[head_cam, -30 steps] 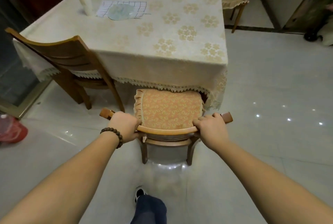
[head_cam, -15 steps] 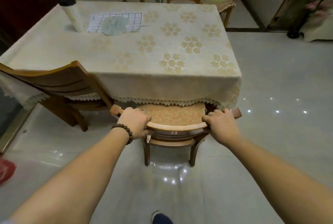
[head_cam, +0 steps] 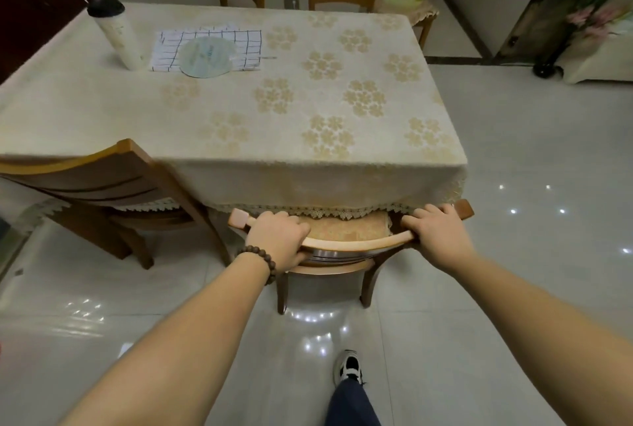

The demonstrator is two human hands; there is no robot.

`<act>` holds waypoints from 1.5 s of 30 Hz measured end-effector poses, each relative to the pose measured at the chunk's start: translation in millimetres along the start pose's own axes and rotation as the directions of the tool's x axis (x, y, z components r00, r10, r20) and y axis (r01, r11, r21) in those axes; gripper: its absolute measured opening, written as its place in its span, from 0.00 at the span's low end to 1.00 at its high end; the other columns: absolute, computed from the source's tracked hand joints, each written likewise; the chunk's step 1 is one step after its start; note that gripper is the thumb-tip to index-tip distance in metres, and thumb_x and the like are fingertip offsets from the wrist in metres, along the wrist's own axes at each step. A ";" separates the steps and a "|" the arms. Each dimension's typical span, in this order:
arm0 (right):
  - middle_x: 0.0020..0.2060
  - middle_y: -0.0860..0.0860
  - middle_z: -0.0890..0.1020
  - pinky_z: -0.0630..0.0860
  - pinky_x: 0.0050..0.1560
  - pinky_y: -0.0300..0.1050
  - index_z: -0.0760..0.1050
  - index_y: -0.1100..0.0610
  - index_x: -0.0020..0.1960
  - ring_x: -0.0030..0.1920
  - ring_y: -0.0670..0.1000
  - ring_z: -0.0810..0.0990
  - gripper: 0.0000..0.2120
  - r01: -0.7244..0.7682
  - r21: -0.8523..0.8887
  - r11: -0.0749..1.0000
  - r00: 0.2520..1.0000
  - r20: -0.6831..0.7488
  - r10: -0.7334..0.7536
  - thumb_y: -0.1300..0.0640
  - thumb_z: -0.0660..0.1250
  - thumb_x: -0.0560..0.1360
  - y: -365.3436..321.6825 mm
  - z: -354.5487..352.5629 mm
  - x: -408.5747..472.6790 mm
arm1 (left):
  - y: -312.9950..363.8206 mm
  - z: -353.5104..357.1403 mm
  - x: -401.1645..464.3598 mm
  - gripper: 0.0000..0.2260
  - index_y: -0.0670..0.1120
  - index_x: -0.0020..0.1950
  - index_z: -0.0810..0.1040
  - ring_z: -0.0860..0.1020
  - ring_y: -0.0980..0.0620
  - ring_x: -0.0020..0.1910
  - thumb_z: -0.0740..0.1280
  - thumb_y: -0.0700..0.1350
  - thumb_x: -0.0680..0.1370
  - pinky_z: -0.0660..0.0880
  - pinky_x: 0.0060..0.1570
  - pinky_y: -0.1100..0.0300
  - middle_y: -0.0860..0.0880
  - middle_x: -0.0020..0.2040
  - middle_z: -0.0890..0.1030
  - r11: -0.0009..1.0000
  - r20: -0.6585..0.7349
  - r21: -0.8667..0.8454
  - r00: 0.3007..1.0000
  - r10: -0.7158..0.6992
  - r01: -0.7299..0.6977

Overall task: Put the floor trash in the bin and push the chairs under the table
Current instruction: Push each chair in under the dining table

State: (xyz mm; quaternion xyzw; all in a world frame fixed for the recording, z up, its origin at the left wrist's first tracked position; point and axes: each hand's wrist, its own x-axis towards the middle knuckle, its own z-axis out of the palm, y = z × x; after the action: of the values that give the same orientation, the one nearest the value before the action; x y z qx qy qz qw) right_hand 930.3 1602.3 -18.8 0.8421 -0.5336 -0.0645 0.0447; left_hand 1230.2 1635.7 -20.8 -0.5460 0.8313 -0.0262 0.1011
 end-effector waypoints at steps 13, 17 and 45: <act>0.44 0.48 0.76 0.62 0.49 0.48 0.71 0.48 0.49 0.48 0.52 0.71 0.05 0.029 0.016 0.999 0.999 0.023 -0.029 0.51 0.65 0.74 13.6 7.9 93.7 | -67.4 4.8 87.6 0.15 0.53 0.51 0.73 0.75 0.50 0.49 0.62 0.63 0.74 0.69 0.45 0.54 0.53 0.48 0.76 0.999 0.079 0.006 0.996 -0.033 0.032; 0.46 0.49 0.76 0.59 0.48 0.48 0.71 0.50 0.49 0.50 0.53 0.72 0.06 0.034 0.063 0.997 0.999 0.019 -0.036 0.49 0.65 0.74 29.7 4.8 124.0 | -77.2 5.1 115.9 0.15 0.52 0.51 0.73 0.75 0.50 0.50 0.62 0.62 0.74 0.68 0.44 0.54 0.52 0.48 0.77 0.999 0.038 0.016 0.999 -0.032 0.031; 0.46 0.53 0.80 0.49 0.68 0.73 0.79 0.53 0.47 0.59 0.59 0.72 0.36 -0.264 0.201 0.943 0.950 -0.114 0.290 0.25 0.50 0.67 -10.0 6.7 118.9 | -118.0 9.4 100.0 0.48 0.54 0.66 0.73 0.54 0.47 0.75 0.44 0.82 0.60 0.53 0.71 0.46 0.51 0.75 0.64 0.890 -0.021 -0.220 0.911 -0.413 0.398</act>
State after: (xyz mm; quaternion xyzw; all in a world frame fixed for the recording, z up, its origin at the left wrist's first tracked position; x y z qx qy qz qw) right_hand 988.4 1498.9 -34.1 0.7615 -0.6460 0.0517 0.0135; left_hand 1300.2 1497.6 -25.7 -0.7139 0.6999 0.0232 0.0066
